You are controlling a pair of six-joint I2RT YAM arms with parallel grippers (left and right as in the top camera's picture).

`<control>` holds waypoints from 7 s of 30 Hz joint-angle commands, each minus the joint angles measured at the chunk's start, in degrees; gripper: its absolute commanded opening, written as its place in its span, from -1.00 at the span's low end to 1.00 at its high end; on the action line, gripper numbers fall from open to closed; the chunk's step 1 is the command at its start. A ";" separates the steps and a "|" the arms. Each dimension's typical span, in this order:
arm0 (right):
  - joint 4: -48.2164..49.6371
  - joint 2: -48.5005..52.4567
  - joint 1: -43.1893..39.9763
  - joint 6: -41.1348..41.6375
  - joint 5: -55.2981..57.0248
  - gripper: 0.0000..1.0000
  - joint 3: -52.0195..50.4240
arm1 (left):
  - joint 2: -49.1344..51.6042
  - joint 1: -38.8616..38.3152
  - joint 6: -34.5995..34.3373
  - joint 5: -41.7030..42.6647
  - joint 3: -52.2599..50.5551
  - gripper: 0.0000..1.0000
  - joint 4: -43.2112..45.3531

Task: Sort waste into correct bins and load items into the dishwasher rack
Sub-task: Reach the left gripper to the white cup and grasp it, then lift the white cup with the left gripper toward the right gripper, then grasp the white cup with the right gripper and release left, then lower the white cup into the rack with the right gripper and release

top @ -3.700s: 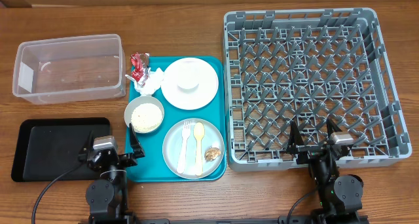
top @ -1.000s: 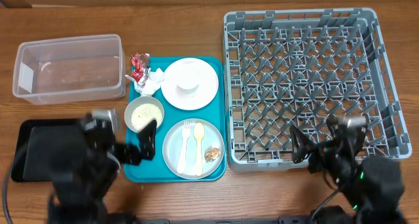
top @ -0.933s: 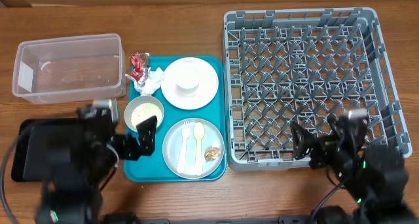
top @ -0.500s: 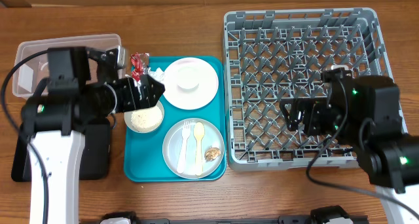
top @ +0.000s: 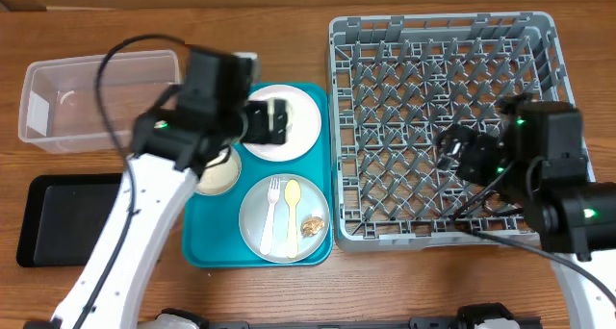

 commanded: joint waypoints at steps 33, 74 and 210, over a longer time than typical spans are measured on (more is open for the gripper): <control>-3.54 -0.24 -8.81 -1.18 1.57 1.00 1.55 | 28.89 2.73 -11.41 -3.98 1.22 -0.92 10.51; 15.02 -0.24 -7.78 -33.33 -79.19 0.91 1.55 | 0.57 1.64 4.11 59.19 19.58 -0.92 -3.17; -13.94 14.91 -6.38 -2.93 6.43 -0.17 1.81 | -16.61 -8.24 -0.48 -2.51 20.33 0.89 -16.87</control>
